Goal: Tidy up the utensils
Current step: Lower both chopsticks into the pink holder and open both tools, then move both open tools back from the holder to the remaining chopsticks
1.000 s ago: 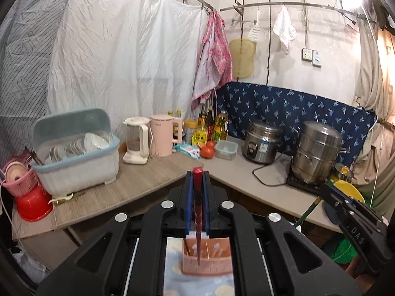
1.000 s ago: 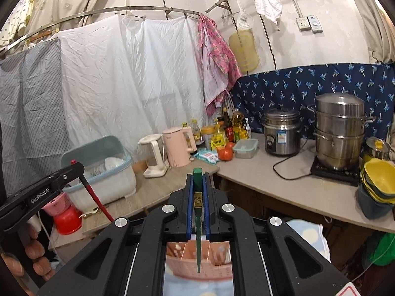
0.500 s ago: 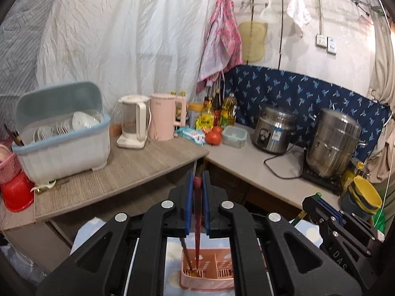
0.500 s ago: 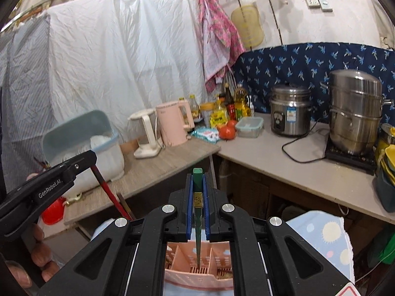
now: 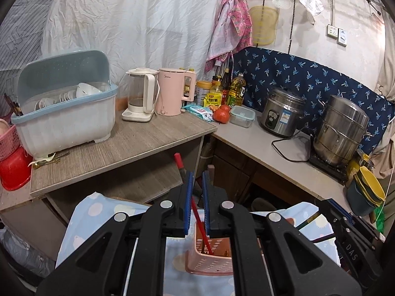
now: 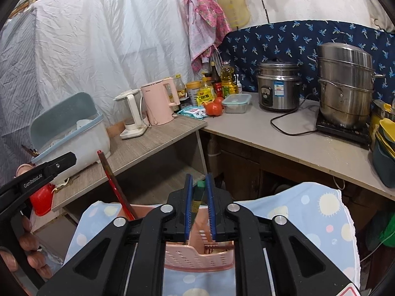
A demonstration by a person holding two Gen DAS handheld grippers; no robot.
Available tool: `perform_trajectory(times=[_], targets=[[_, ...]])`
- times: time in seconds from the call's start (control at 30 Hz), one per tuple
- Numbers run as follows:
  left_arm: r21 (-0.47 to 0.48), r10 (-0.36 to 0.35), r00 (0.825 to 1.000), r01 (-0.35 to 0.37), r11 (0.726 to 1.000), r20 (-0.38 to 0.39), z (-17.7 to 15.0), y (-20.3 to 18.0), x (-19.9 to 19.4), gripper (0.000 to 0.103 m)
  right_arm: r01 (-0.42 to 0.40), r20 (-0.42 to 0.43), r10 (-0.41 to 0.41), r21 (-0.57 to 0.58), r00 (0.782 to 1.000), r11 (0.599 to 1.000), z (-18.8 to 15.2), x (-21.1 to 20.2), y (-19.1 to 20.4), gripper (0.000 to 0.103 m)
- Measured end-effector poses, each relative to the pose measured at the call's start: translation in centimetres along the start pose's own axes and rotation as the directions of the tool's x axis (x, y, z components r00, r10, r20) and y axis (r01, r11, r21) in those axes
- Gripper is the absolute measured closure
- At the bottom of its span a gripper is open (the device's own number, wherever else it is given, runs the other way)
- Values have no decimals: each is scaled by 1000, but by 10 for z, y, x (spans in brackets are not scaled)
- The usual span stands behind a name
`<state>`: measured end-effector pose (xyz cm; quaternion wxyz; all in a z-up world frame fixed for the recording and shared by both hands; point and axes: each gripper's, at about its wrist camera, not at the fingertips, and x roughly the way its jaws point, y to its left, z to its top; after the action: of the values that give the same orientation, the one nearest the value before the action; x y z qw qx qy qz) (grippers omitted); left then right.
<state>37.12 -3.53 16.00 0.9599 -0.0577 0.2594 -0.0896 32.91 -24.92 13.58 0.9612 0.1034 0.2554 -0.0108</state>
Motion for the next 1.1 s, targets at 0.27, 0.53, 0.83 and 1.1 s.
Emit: perform_trajectory(times=[0.27,0.53,0.83,1.1], targets=[[-22,7,1000,-7,1000,-12,-13,5,-9,75,21,20,-22,27,1000,999,-11,-17,-11,71],[-27,14,999,-15,1000,-31,-29,11,-31,73,17,33,-19,39,999,999,-26,-51,-20,67],[-40,23,997,-26,999,-75,-68,23,-64,73,12,-6,-12,35,1000,999,-69,-92,-22,67],[-17,21,992,-23,1000,-125,-116,20,-94,73,0,-62,2,33,998,999,-117,-122,-17,67]])
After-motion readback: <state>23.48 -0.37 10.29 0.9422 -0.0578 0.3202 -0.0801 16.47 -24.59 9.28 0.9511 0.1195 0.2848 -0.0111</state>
